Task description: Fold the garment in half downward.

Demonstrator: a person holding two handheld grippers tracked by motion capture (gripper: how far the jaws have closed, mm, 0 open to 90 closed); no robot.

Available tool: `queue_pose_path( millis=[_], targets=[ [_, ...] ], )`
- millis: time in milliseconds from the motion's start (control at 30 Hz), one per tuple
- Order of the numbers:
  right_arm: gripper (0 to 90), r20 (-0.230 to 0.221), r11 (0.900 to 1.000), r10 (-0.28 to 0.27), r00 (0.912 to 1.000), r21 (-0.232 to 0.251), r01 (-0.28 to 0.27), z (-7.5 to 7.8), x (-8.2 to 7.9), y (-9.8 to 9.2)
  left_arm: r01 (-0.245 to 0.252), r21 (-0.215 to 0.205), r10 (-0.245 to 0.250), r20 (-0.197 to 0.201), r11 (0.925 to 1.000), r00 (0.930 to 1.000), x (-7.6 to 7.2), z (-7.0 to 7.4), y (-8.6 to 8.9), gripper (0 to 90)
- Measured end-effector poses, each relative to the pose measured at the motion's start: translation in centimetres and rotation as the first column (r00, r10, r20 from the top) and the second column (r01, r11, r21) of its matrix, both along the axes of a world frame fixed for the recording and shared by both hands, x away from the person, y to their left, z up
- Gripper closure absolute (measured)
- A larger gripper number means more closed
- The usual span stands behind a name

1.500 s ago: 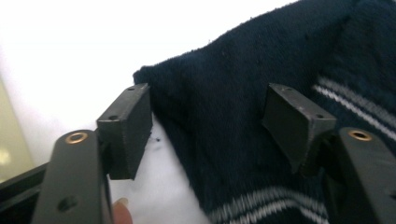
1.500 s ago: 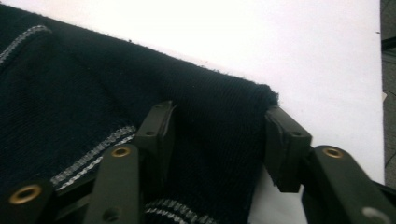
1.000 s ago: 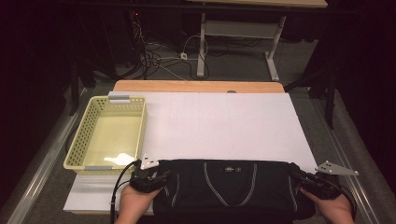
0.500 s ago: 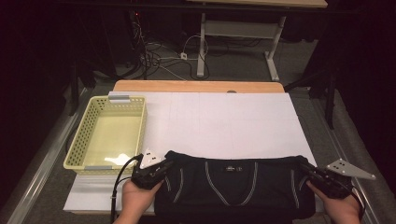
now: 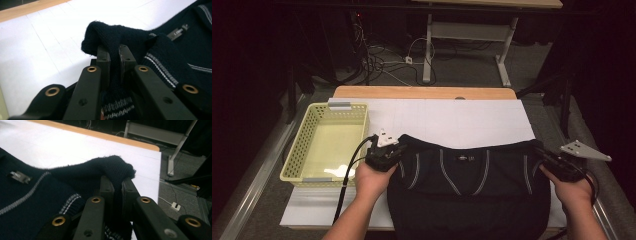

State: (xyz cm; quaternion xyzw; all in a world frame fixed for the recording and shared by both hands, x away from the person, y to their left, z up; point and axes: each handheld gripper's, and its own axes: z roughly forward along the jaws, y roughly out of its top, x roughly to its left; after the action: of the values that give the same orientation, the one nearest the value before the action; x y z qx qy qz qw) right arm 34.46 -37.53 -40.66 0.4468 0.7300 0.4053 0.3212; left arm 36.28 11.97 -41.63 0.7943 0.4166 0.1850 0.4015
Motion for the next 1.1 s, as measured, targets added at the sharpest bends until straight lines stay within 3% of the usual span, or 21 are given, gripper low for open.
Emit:
queue_pose_path(
  millis=[167, 300, 367, 400, 467, 533, 633, 733, 900, 1100],
  targets=[
    [83.9, -0.002, 1.000, 0.001, 1.0000, -0.017, -0.001, 0.5, 2.6, 0.7, -0.009, 0.035, 0.009, 0.010, 0.9994, 0.9999, 2.5, 1.7, -0.2, 80.4],
    [83.3, 0.042, 1.000, -0.004, 0.9991, 0.008, 0.004, 2.2, 4.0, 0.9, -0.065, -0.003, 0.065, 0.048, 0.9979, 0.9968, 4.1, 3.4, 0.4, 80.0],
    [76.0, 0.029, 0.999, -0.001, 0.9996, 0.040, 0.000, 2.6, 4.9, 0.7, -0.094, -0.018, 0.095, 0.030, 0.9954, 0.9951, 4.7, 3.4, 0.6, 76.2],
    [67.8, 0.002, 0.999, -0.001, 1.0000, 0.037, 0.001, 2.4, 5.4, 0.7, -0.092, -0.031, 0.092, 0.004, 0.9953, 0.9957, 5.0, 3.2, 0.7, 70.0],
    [58.2, -0.035, 0.999, -0.027, 0.9990, 0.019, 0.028, 1.8, 5.8, 0.5, -0.087, -0.039, 0.086, -0.032, 0.9954, 0.9958, 5.1, 2.8, 0.6, 54.7],
    [54.7, -0.047, 0.999, -0.031, 0.9984, 0.038, 0.033, 1.5, 5.5, 0.1, -0.067, -0.046, 0.065, -0.032, 0.9967, 0.9974, 4.6, 2.3, 0.5, 51.0],
    [53.4, -0.048, 0.999, -0.034, 0.9983, 0.024, 0.035, 1.2, 4.5, -0.1, -0.038, -0.059, 0.036, -0.037, 0.9975, 0.9987, 3.9, 1.5, 0.1, 47.4],
    [53.5, -0.066, 0.999, -0.018, 0.9977, 0.038, 0.021, 0.5, 3.4, -0.3, -0.003, -0.079, -0.003, -0.067, 0.9969, 0.9977, 3.1, 0.3, -0.3, 45.1],
    [53.3, -0.105, 0.999, 0.014, 0.9944, 0.032, -0.010, -1.5, 1.7, 0.2, 0.055, -0.060, -0.061, -0.115, 0.9967, 0.9915, 1.5, -3.0, -1.2, 42.2],
    [45.5, -0.162, 0.997, 0.067, 0.9845, 0.036, -0.062, -4.6, 0.6, 1.6, 0.050, -0.047, -0.057, -0.153, 0.9976, 0.9866, 0.9, -6.2, -0.7, 49.4]
  ],
)
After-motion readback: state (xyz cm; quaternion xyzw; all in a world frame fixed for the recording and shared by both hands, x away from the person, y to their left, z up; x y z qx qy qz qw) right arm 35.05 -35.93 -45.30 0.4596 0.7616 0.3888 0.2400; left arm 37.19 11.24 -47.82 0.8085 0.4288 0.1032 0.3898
